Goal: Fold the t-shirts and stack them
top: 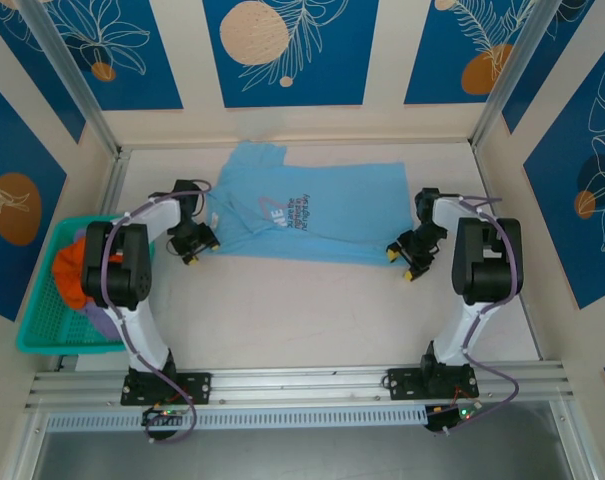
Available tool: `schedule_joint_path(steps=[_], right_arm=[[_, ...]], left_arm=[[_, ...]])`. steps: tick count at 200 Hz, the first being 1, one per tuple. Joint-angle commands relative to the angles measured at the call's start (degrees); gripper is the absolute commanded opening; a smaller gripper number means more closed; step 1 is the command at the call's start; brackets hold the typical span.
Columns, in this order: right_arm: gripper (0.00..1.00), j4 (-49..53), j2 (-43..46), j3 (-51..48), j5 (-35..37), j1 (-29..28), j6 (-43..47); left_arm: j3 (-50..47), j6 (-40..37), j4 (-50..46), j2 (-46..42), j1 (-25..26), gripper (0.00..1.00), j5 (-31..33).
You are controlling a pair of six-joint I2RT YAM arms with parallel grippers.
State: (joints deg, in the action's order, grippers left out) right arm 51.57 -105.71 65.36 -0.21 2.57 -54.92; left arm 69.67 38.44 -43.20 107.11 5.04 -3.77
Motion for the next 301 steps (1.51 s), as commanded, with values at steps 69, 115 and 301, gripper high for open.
schedule_joint_path(steps=[69,115,301], right_arm=[[0.68,-3.84,14.25,-2.73,1.69,4.15,2.15],[0.25,-5.64,8.68,-0.24,-2.26,4.46,1.49],[0.76,-1.72,1.76,1.43,2.41,9.88,-0.28]], left_arm=[[10.92,-2.68,-10.22,-7.71,5.91,0.62,4.91],[11.53,-5.31,-1.59,-1.56,9.99,0.42,-3.1],[-4.65,1.06,-1.68,-1.88,2.25,0.46,9.24]])
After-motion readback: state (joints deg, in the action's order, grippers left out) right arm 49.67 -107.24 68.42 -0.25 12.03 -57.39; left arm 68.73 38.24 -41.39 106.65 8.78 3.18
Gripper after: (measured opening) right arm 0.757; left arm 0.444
